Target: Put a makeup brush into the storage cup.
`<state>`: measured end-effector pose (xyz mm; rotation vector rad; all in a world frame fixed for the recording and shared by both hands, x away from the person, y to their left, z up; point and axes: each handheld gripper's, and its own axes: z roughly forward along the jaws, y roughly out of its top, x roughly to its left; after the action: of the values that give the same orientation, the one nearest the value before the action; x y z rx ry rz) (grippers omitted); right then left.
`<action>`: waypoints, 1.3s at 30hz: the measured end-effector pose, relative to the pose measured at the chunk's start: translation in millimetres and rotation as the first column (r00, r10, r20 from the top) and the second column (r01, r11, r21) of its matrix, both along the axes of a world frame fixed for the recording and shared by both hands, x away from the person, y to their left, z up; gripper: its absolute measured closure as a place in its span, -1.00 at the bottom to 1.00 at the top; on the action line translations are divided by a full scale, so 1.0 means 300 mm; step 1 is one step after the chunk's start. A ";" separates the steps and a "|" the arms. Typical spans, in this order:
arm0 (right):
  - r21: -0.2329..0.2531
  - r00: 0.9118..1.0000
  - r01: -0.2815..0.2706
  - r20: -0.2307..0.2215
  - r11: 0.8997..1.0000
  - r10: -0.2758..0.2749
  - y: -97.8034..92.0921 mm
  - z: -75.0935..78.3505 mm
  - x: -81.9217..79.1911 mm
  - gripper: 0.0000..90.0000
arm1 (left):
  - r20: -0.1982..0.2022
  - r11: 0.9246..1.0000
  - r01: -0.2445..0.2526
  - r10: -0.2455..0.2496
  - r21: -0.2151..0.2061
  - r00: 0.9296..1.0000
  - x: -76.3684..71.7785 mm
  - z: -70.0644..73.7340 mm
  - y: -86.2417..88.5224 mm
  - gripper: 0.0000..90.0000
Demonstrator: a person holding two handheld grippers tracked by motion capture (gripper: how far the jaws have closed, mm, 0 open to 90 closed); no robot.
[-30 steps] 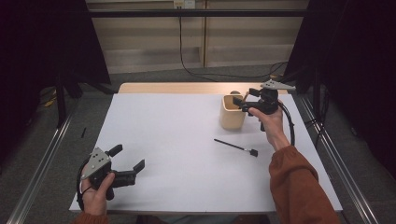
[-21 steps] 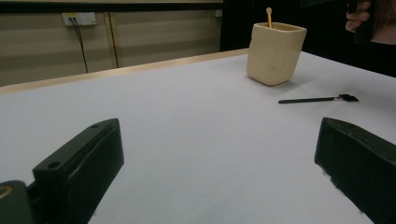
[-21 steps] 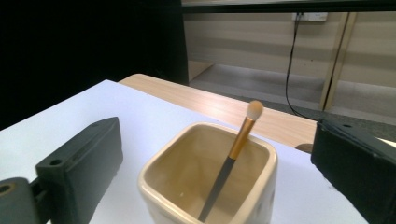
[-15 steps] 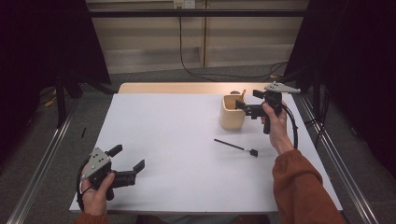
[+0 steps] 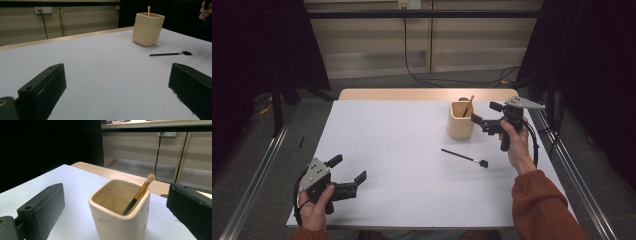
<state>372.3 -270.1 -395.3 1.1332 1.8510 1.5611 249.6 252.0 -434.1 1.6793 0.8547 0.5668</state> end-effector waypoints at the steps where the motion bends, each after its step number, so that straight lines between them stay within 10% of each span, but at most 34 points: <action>1: 0.006 1.000 0.002 0.003 1.000 -0.003 -0.004 -0.003 -0.009 -0.98 | -0.001 1.000 -0.001 0.001 -0.002 1.000 -0.001 0.000 0.001 -0.97; 39: -0.007 0.999 0.052 -0.004 0.999 -0.052 -0.030 -0.062 -0.398 -0.95 | 0.023 1.000 -0.012 0.012 -0.012 1.000 -0.038 0.026 0.010 -0.97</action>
<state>252.8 -279.2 -414.0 1.1731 1.8135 1.5235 238.1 255.1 -426.2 1.6552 0.8503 0.5878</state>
